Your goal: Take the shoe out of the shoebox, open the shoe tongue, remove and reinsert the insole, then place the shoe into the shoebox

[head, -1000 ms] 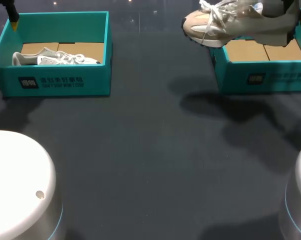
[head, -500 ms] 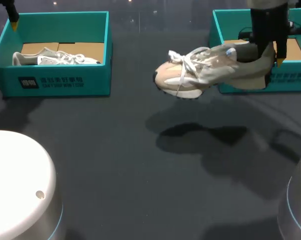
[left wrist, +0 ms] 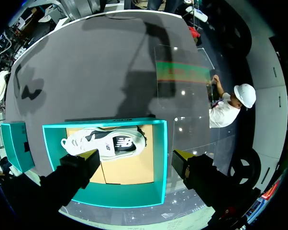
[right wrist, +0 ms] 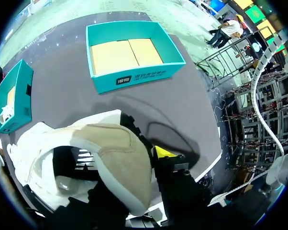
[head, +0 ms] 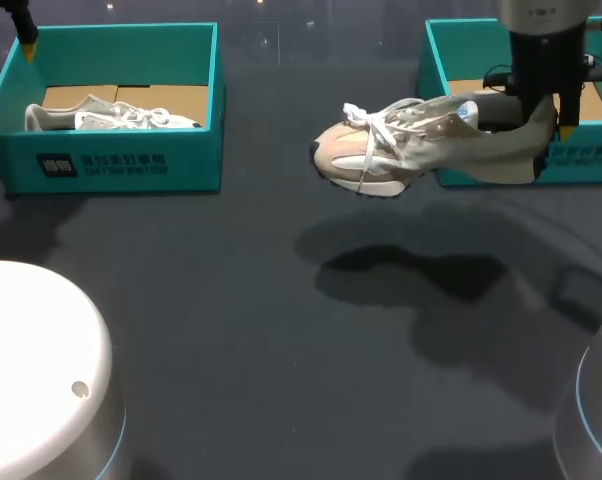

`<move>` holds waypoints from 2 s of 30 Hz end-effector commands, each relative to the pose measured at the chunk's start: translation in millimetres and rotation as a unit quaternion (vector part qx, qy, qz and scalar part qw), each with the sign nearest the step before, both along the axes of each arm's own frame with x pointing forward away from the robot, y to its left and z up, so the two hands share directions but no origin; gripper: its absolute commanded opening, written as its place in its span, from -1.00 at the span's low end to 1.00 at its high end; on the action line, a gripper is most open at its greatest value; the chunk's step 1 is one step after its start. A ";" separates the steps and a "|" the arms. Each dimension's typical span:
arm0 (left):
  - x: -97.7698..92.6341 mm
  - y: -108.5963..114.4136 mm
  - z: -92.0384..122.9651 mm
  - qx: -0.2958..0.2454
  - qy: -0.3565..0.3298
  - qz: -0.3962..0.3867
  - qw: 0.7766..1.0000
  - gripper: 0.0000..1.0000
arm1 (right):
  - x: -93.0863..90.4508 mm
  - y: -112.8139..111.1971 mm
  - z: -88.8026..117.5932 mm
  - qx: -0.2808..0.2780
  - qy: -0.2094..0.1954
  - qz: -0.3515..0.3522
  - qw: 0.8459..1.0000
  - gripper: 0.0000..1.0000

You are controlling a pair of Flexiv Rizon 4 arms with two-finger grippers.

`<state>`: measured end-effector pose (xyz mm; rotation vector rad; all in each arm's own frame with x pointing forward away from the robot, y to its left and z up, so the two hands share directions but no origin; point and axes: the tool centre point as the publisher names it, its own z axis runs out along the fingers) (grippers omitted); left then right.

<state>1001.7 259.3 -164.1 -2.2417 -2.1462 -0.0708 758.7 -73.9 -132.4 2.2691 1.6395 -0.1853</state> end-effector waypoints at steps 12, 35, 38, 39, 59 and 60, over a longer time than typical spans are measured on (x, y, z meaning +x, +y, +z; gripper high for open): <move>-0.5 0.5 0.4 0.000 0.000 -0.001 1.000 1.00 | -83.7 61.2 -53.2 -0.029 0.002 0.013 1.000 -1.00; -0.5 0.5 0.4 0.000 0.000 -0.001 1.000 1.00 | -100.0 97.6 -91.4 -0.043 -0.001 0.038 0.998 -1.00; -0.5 0.5 0.4 0.000 0.000 -0.001 1.000 1.00 | -102.6 104.3 -105.7 -0.037 -0.004 0.036 0.999 -1.00; -0.5 0.5 0.4 0.000 0.000 -0.001 1.000 1.00 | -103.1 106.1 -108.9 -0.032 -0.007 0.033 0.999 -1.00; -0.5 0.5 0.4 0.000 0.000 -0.001 1.000 1.00 | -109.0 122.3 -143.2 -0.012 -0.006 0.033 0.999 -1.00; -0.5 0.5 0.4 0.000 0.000 -0.001 1.000 1.00 | -108.5 126.5 -148.9 -0.019 0.001 0.033 0.999 -1.00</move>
